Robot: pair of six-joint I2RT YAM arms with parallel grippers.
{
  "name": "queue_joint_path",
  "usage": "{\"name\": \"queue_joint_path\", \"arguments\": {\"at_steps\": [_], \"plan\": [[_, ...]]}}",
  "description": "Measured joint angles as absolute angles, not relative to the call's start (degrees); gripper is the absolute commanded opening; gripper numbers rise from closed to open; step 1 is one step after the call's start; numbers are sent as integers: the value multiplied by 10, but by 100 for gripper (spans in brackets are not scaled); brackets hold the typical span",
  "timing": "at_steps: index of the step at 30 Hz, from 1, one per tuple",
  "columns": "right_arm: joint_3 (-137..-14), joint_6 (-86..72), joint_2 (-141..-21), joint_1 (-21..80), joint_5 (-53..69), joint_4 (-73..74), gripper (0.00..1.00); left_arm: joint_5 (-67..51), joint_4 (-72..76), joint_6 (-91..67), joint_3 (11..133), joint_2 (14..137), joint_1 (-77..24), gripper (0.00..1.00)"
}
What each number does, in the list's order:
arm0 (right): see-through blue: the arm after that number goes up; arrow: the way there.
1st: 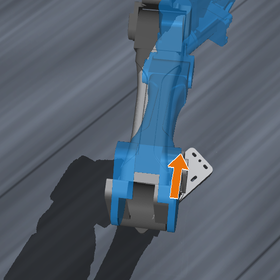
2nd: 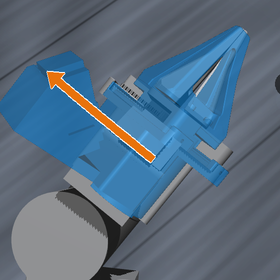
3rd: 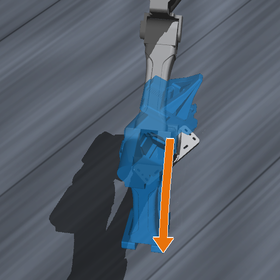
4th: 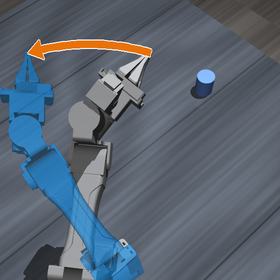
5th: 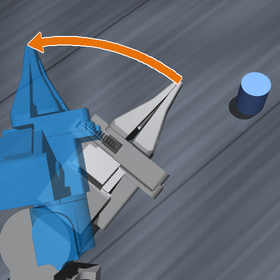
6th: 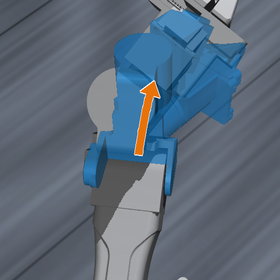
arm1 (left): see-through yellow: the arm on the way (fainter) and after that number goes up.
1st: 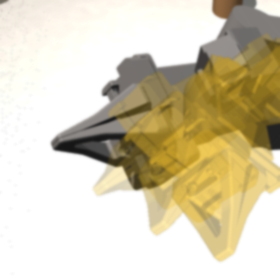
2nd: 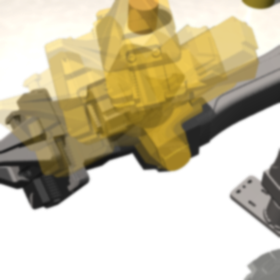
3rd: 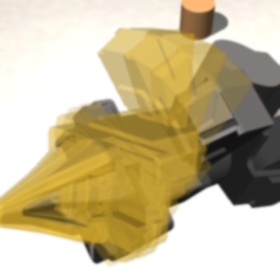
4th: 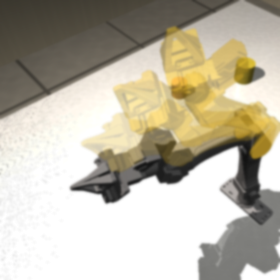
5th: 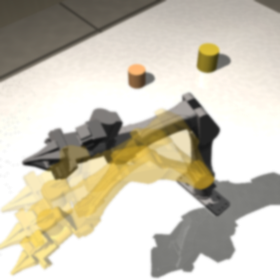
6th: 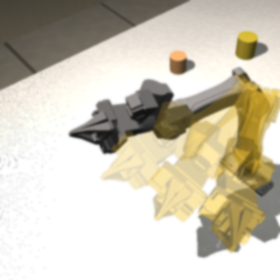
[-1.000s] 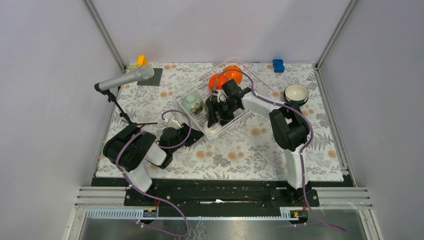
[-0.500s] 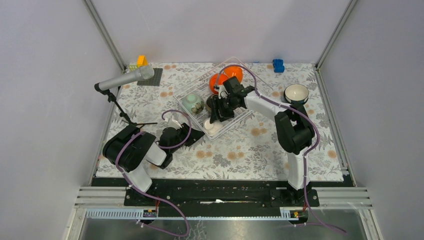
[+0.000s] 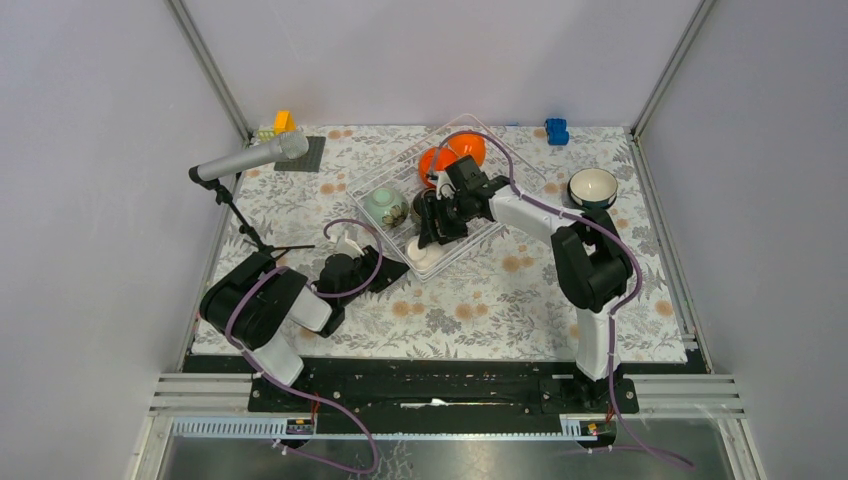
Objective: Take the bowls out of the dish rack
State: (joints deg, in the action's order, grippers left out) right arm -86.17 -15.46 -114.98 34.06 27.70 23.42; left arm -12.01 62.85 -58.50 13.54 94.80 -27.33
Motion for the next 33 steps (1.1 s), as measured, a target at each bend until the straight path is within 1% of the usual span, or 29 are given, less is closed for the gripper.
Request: {"name": "queue_joint_path", "arguments": {"at_steps": [3,6,8,9,11,12,13,17,21,23,33], "plan": [[-848,-163,-1146,340,288,215,78,-120,624,-583,135,945,-274,27],[-836,-174,-1143,340,305,192,79,-120,624,-583,135,945,-274,27],[-832,-181,-1142,339,311,180,76,-120,622,-583,135,945,-274,27],[-831,-184,-1142,339,312,175,72,-120,620,-582,135,944,-274,27],[-830,-186,-1142,339,311,173,56,-119,610,-580,135,938,-274,27],[-831,-186,-1143,339,308,174,50,-119,605,-579,135,936,-274,27],[-830,-188,-1143,339,305,176,48,-119,598,-578,135,933,-275,27],[-832,-194,-1143,339,302,177,46,-116,575,-572,135,919,-275,28],[-835,-193,-1137,342,285,187,43,-112,543,-563,134,890,-275,31],[-839,-188,-1129,346,269,199,40,-107,522,-557,132,866,-276,32],[-875,-166,-1066,353,189,243,40,-66,447,-524,130,742,-280,35]]}}
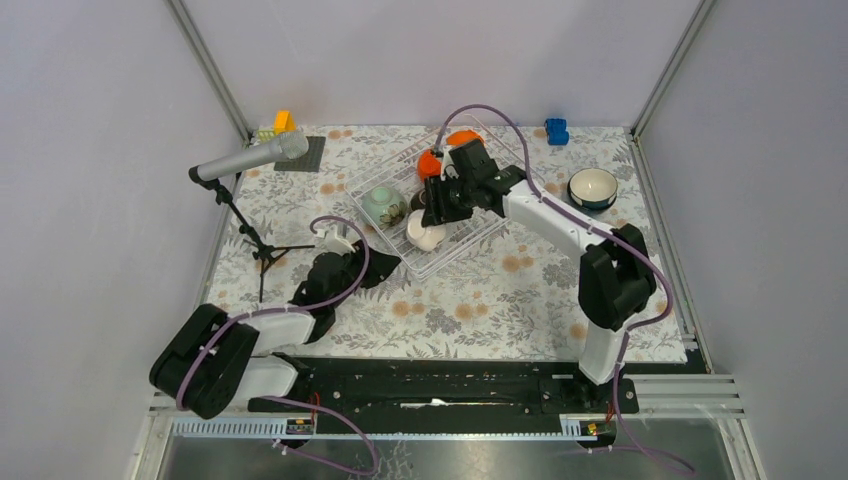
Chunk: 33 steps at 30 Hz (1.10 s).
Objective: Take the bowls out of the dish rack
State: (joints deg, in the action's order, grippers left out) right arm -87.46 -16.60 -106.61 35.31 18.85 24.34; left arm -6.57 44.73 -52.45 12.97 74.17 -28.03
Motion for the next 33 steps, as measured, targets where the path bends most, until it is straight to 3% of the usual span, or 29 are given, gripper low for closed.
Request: {"name": "queue_joint_path", "arguments": {"at_steps": [15,33], "plan": [[-901,-68,-922,354,-116,315,38,-30,256,-458,135,536,-280,44],[-748,-113,-882,354,-486,415,33,-71,164,-435,207,527,-280,46]]}}
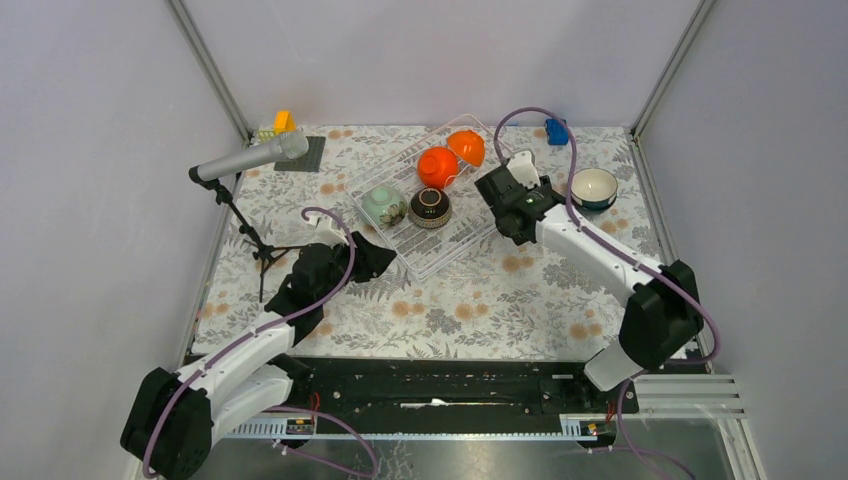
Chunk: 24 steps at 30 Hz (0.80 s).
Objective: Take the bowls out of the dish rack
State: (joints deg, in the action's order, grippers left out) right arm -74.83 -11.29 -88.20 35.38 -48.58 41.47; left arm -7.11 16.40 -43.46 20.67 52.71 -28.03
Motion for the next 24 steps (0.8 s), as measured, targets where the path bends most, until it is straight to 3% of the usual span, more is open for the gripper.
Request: {"name": "queue_joint_path", "arguments": {"at_steps": [6,13,18,24], "plan": [[-728,-155,-949,354,-554,432,33,-73,154,-433,207,514,-280,46],[-719,-196,-1062,354,-574,446,40,-73,133,-430,206,492,-280,46],[-715,-209,-1095,354,-574,450,54,-73,125,-429,206,479,-280,46],[-715,-213,-1109,354,-558,449,83,-72,120,-426,205,471,-280,46]]}}
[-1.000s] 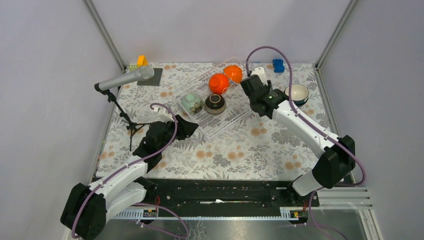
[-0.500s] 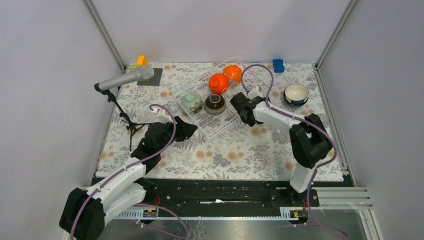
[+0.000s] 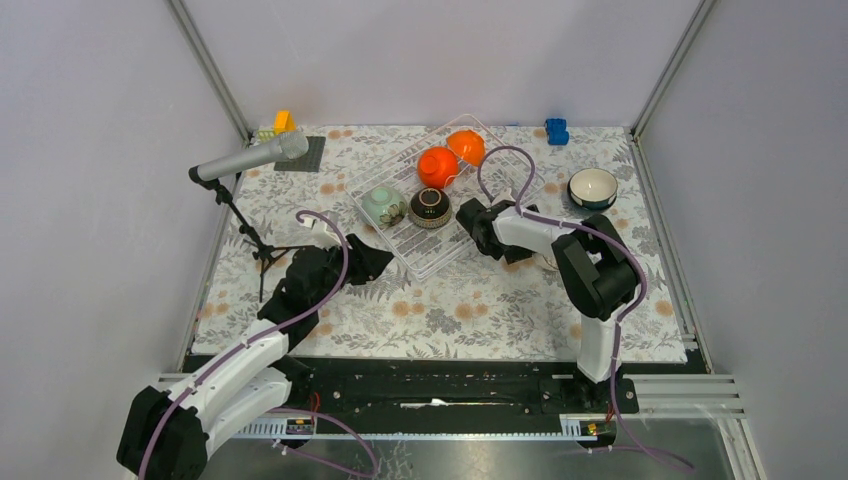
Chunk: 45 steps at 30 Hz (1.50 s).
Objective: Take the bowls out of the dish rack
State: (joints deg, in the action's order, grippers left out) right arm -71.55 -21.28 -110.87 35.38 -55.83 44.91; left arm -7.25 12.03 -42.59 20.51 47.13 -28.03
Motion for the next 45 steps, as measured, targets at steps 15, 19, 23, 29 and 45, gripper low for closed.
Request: {"name": "queue_joint_path", "arguments": {"at_steps": [15,19,23,29,45], "plan": [[-667,-175,-1072,354,-435,381,53,-72,103,-422,205,469,-280,47],[-658,-162,-1055,354,-396,352,44,-70,99,-420,205,467,-280,47],[-653,-155,-1052,354,-369,327,39,-70,99,-420,205,461,-280,47],[-648,-152,-1052,349,-355,313,33,-69,97,-418,205,460,-280,47],[-639,-180,-1032,159,-338,288,44,-66,91,-414,204,453,-280,47]]}}
